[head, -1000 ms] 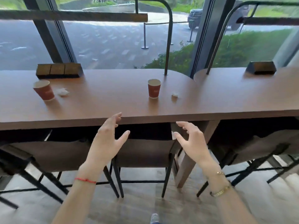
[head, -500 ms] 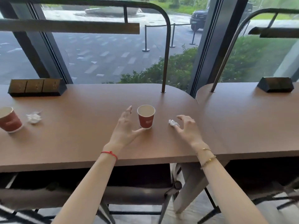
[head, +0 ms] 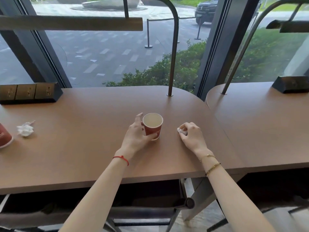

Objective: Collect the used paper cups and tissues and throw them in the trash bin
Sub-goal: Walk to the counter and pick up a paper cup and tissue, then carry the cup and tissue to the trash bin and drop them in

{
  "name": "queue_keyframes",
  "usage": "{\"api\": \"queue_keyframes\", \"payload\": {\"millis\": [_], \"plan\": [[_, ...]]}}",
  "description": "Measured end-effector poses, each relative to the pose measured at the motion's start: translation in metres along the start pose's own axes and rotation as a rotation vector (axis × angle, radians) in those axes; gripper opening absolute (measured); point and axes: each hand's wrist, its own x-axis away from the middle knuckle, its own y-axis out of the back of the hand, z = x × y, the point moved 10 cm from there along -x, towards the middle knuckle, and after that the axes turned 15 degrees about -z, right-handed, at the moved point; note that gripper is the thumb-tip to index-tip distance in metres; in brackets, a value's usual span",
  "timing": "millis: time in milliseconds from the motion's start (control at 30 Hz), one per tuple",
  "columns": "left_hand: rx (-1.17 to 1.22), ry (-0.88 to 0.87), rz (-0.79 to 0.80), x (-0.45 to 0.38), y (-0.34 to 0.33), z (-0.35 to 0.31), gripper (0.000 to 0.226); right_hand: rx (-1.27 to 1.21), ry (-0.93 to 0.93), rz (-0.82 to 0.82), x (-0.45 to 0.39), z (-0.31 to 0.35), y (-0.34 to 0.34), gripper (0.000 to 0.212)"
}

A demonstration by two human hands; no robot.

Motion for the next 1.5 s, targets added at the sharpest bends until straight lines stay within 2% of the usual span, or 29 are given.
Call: {"api": "queue_keyframes", "payload": {"millis": [200, 367, 500, 667, 1033, 1300, 1500], "plan": [[0.047, -0.048, -0.058, 0.007, 0.025, -0.006, 0.054, -0.092, 0.005, -0.048, 0.015, 0.019, 0.010, 0.010], [0.043, -0.052, -0.160, 0.036, 0.077, -0.008, 0.056, -0.192, 0.076, -0.050, 0.046, 0.048, 0.017, 0.007], [-0.010, 0.005, -0.258, 0.084, 0.126, 0.001, 0.060, -0.258, 0.192, 0.043, 0.081, 0.074, 0.014, 0.010], [-0.128, 0.146, -0.416, 0.181, 0.183, 0.019, 0.063, -0.370, 0.358, 0.224, 0.134, 0.106, 0.007, 0.010], [-0.323, 0.591, -0.906, 0.451, 0.264, 0.024, 0.066, -0.548, 0.699, 0.687, 0.290, 0.190, -0.015, 0.009], [-0.414, 0.891, -1.320, 0.647, 0.295, -0.007, 0.060, -0.604, 1.029, 1.021, 0.460, 0.266, -0.018, 0.018], [-0.541, 1.105, -1.579, 0.796, 0.321, -0.037, 0.056, -0.679, 1.266, 1.250, 0.628, 0.324, 0.007, 0.018]]}}
